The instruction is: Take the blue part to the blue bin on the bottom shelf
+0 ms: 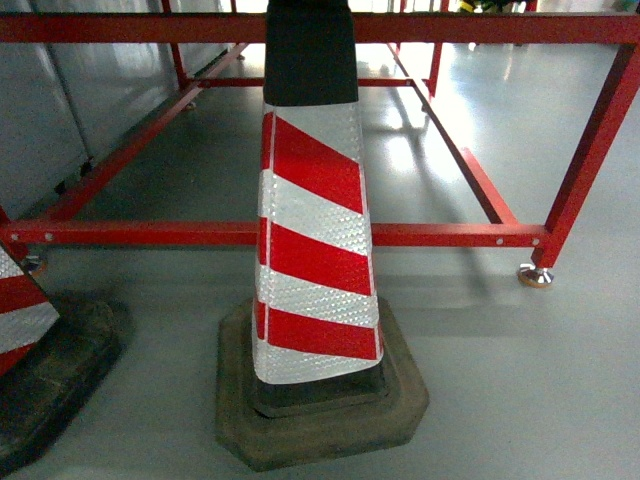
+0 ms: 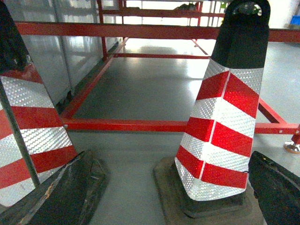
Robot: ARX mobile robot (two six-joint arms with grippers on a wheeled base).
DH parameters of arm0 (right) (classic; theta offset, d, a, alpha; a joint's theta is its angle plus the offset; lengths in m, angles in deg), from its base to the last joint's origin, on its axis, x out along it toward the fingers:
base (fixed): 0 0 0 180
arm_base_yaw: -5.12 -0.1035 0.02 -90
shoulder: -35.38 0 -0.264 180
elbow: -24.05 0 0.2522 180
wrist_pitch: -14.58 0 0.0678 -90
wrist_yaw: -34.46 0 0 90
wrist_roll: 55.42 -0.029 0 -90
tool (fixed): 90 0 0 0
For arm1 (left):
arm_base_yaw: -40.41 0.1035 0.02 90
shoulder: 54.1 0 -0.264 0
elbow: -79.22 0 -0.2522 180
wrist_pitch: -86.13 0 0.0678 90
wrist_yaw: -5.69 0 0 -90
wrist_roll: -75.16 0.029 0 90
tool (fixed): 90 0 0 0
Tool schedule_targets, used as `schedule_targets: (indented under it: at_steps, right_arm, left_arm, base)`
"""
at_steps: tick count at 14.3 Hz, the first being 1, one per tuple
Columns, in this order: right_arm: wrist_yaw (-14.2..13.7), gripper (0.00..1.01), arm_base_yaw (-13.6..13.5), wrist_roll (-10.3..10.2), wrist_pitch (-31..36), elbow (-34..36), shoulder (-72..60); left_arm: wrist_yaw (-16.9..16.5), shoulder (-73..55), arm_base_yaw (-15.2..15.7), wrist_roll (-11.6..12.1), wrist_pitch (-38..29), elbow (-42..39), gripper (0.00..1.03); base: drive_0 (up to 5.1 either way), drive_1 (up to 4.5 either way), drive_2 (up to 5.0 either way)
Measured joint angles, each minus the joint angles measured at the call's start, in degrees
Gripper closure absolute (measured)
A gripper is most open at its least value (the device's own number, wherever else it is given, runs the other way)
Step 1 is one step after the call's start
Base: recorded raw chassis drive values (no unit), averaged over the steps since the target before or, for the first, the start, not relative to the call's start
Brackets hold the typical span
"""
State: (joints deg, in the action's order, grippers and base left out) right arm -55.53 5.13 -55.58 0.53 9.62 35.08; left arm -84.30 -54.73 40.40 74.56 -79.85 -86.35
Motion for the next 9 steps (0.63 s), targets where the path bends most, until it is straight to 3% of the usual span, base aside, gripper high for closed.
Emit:
schedule_targets:
  at_steps: [9]
  right_arm:
    - [0.0, 0.03, 0.0, 0.0, 0.0, 0.0, 0.0]
  left_arm:
    - [0.0, 0.0, 0.0, 0.0, 0.0, 0.0, 0.05]
  base:
    - [0.0, 0.00, 0.0]
